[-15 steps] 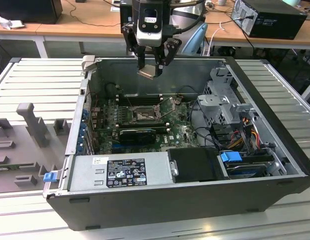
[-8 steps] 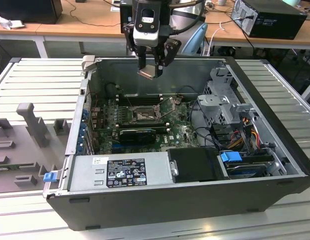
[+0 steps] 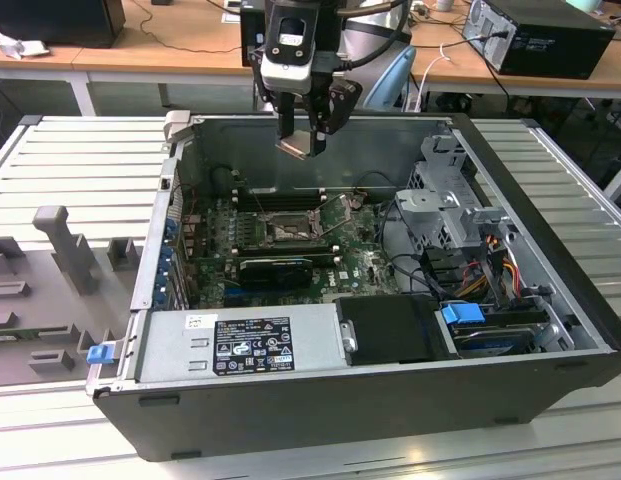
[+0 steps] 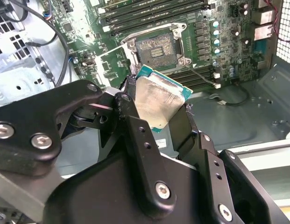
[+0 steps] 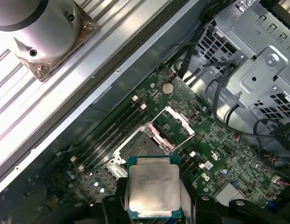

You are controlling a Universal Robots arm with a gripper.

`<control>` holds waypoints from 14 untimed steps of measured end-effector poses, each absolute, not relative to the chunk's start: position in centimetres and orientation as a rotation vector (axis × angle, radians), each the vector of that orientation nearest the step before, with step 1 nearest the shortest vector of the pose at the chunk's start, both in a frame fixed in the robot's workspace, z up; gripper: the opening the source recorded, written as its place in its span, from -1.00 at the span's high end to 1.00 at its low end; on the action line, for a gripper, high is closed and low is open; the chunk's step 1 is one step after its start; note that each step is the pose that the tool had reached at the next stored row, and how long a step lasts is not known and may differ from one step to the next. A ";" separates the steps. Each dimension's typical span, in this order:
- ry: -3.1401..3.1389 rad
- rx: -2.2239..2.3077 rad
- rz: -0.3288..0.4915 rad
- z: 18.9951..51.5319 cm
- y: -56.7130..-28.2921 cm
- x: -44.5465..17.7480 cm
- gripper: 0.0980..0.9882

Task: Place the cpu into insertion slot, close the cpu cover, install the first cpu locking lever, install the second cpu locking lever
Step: 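Place the cpu into insertion slot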

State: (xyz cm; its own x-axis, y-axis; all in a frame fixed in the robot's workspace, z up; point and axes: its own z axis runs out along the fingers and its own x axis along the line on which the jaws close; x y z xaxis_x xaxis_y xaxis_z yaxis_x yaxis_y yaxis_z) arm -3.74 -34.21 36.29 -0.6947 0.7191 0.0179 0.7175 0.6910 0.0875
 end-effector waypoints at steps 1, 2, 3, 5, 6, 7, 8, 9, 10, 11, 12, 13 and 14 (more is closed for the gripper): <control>2.865 1.236 0.137 36.3 -34.2 -3.7 0.04; 2.855 1.256 0.136 36.3 -34.2 -3.7 0.04; 2.846 1.275 0.135 36.2 -34.2 -3.7 0.04; 2.832 1.305 0.134 36.2 -34.2 -3.7 0.04; 2.829 1.310 0.134 36.1 -34.2 -3.7 0.04; 2.828 1.313 0.134 36.1 -34.2 -3.7 0.04; 2.826 1.316 0.134 36.0 -34.2 -3.7 0.04; 2.825 1.317 0.133 35.9 -34.2 -3.7 0.04; 2.825 1.318 0.134 35.8 -34.2 -3.7 0.04; 2.824 1.320 0.134 35.8 -34.2 -3.7 0.04; 2.823 1.323 0.133 35.7 -34.2 -3.7 0.04; 2.822 1.325 0.133 35.6 -34.2 -3.7 0.04; 2.821 1.327 0.133 35.5 -34.2 -3.7 0.04</control>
